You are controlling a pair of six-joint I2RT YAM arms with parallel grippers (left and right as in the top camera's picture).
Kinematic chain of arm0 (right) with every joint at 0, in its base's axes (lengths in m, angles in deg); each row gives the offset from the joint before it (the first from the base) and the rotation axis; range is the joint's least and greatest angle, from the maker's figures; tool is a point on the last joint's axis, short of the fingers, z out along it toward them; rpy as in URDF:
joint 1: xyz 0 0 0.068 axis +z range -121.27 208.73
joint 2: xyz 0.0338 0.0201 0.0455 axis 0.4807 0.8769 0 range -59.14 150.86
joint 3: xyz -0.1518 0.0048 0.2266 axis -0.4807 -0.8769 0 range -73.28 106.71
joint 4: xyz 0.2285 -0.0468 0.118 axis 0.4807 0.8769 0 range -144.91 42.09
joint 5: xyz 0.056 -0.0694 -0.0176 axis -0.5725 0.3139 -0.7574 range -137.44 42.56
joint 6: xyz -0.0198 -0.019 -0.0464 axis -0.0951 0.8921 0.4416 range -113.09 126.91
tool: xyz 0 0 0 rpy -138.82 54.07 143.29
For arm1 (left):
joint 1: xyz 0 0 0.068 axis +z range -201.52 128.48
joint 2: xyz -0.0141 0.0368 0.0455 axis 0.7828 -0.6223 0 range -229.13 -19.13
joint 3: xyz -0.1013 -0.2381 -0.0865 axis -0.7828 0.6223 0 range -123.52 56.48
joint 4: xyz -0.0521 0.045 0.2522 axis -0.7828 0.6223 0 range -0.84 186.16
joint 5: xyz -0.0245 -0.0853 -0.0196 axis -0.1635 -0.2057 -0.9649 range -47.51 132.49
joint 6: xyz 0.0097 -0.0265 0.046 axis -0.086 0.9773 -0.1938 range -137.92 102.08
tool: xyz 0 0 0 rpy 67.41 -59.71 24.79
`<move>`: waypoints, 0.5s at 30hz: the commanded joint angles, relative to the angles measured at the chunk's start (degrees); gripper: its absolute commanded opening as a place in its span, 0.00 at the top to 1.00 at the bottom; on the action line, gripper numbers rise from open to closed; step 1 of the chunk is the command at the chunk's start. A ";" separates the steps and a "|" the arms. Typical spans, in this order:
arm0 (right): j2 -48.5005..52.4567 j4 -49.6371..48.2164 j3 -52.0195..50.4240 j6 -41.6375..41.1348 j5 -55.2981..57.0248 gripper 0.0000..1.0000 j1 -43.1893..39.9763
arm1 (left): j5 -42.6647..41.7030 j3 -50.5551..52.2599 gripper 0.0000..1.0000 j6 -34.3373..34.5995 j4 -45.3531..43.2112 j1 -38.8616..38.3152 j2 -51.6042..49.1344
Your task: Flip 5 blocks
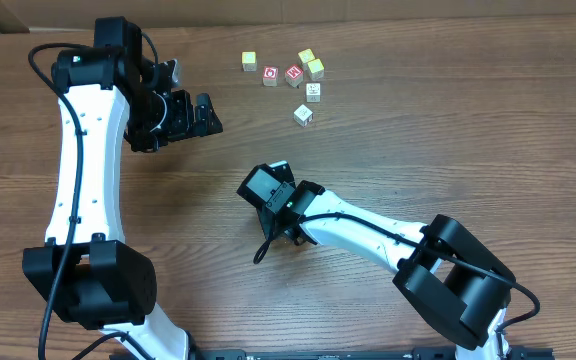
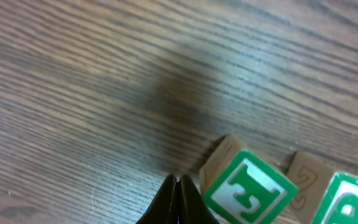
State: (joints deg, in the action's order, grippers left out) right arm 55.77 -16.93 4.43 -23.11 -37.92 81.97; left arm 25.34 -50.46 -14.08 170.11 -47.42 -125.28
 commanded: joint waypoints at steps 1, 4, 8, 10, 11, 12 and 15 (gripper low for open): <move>0.24 -2.54 1.01 -0.17 1.33 0.96 -0.35 | 0.22 -1.14 0.00 -0.63 -0.20 -0.37 -0.61; 0.24 -4.00 1.01 -0.17 2.10 0.96 -0.33 | 0.22 -1.14 0.00 -0.66 -0.20 -0.37 -0.61; 0.24 -3.17 1.01 -0.15 2.49 0.96 -0.39 | 0.22 -1.14 0.00 -0.66 -0.20 -0.37 -0.61; 0.24 -2.27 1.01 -0.15 2.49 0.96 -0.37 | 0.22 -1.14 0.00 -0.66 -0.20 -0.37 -0.61; 0.24 -1.79 1.01 -0.15 2.51 0.96 -0.37 | 0.22 -1.14 0.00 -0.63 -0.20 -0.37 -0.61; 0.24 -0.70 1.01 -0.13 2.49 0.96 -0.39 | 0.22 -1.14 0.00 -0.66 -0.20 -0.37 -0.61; 0.24 0.87 1.01 -0.13 2.54 0.96 -0.39 | 0.22 -1.14 0.00 -0.63 -0.20 -0.37 -0.61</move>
State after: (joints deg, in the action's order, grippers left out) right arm 55.79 -16.87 4.43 -23.11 -36.48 81.97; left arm 25.34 -50.46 -14.08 170.11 -47.42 -125.28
